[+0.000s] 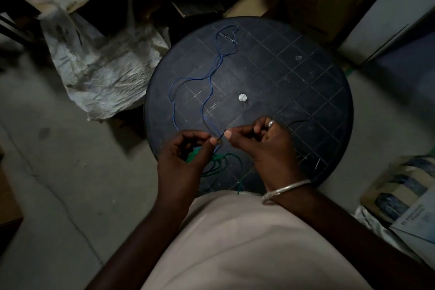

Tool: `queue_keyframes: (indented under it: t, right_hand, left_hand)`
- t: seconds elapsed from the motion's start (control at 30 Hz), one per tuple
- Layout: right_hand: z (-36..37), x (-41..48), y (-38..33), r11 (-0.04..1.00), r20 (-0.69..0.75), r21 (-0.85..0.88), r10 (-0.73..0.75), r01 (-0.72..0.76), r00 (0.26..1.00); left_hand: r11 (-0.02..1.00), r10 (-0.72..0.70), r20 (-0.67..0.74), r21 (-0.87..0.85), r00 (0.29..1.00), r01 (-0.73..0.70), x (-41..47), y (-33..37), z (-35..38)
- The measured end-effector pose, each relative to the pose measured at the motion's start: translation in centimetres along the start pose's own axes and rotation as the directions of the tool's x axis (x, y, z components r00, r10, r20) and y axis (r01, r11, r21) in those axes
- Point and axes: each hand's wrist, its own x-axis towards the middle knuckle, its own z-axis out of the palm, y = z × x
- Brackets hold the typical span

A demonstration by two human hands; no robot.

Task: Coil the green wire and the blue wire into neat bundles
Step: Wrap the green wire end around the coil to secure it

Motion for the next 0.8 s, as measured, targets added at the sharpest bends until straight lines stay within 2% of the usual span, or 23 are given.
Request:
queue_keyframes:
  t: [0.2, 0.4, 0.57, 0.8]
  right_hand:
    - [-0.09, -0.08, 0.24, 0.998, 0.022, -0.057, -0.033, 0.034, 0.999]
    - [-0.02, 0.10, 0.41, 1.000, 0.018, 0.017, -0.008, 0.008, 1.000]
    - [0.16, 0.21, 0.50, 0.999, 0.022, -0.018, -0.027, 0.028, 0.999]
    - [0.15, 0.06, 0.66, 0.998, 0.004, -0.034, -0.048, 0.049, 0.999]
  left_hand:
    - [0.995, -0.084, -0.030, -0.059, 0.996, 0.082, -0.06, -0.07, -0.17]
    - [0.982, -0.159, -0.067, -0.117, 0.985, 0.150, 0.09, 0.22, -0.12]
    - [0.982, -0.144, -0.054, -0.127, 0.988, 0.137, -0.03, 0.21, -0.04]
    - [0.995, -0.073, -0.130, -0.083, 0.989, 0.062, 0.01, 0.16, -0.05]
